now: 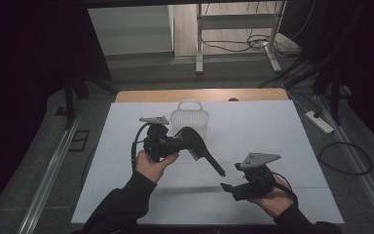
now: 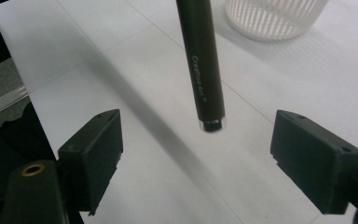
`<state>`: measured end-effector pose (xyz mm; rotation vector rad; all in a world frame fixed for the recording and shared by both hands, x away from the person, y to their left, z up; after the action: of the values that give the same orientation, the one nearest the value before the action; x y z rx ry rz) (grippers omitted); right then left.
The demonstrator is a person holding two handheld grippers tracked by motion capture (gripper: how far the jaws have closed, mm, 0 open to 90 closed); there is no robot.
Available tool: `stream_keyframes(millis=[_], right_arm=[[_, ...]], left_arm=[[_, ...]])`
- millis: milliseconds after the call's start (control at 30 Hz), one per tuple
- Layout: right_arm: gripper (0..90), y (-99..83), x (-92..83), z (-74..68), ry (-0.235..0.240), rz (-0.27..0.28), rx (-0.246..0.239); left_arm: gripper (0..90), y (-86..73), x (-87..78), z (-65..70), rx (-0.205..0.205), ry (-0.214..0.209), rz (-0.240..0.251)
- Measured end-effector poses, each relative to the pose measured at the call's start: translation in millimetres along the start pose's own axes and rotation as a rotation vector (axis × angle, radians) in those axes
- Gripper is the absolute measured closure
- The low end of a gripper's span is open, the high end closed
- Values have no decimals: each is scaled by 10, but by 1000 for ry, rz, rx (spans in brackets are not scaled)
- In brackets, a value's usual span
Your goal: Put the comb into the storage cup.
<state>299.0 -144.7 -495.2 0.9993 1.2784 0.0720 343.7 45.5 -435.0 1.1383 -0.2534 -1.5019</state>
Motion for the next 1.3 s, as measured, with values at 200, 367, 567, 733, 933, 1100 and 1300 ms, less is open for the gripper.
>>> stream_keyframes(millis=[200,367,567,733,933,1100,1300], right_arm=[[115,-40,-38,22,0,-5,4],[63,-81,-64,34,-9,-15,5],[19,-118,-102,65,-23,-14,10],[0,-163,-122,73,-34,-22,2],[0,-211,-155,81,-41,-27,0],[0,-260,-183,102,-47,-37,10],[0,-320,-225,126,-53,-42,20]], left_arm=[[871,13,-25,-33,4,19,-6],[871,38,-65,-59,6,36,-9],[871,84,-125,-90,13,60,-8],[871,118,-156,-119,12,74,-8],[871,159,-190,-149,12,81,-7],[871,200,-226,-172,17,89,-9],[870,243,-272,-191,14,97,-1]])
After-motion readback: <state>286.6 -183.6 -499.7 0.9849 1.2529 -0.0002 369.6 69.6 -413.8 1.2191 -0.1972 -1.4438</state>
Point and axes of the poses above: each handheld gripper's, and its own axes: x roughly forward along the jaws, y roughly out of its top, z roughly to its right, the point moved 8 cm from there along x, roughly forward along the jaws, and after that the axes turned 7 degrees about -z, right-handed, at the moved point
